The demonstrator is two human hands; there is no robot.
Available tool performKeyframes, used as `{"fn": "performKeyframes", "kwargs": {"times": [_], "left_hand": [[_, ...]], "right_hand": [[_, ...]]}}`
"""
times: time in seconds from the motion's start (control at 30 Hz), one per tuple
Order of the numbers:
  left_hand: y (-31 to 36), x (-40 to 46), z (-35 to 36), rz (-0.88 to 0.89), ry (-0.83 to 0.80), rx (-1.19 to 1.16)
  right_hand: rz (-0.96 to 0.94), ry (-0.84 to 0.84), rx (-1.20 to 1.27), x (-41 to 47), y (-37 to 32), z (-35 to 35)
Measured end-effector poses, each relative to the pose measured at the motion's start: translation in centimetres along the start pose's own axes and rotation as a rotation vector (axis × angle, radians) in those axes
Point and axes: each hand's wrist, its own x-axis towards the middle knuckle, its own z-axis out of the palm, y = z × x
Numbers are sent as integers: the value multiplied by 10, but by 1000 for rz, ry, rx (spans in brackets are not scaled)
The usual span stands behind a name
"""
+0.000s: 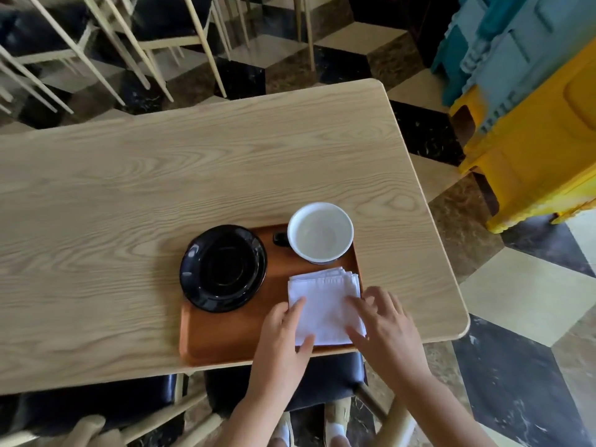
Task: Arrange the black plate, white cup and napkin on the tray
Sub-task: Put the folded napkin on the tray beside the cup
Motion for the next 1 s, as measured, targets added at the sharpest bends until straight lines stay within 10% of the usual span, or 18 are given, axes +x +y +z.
{"fn": "performKeyframes", "kwargs": {"times": [1.0], "left_hand": [[-96,-1,-90,248,-10,319]], "right_hand": [[-142,9,-149,21,-110,35]]}}
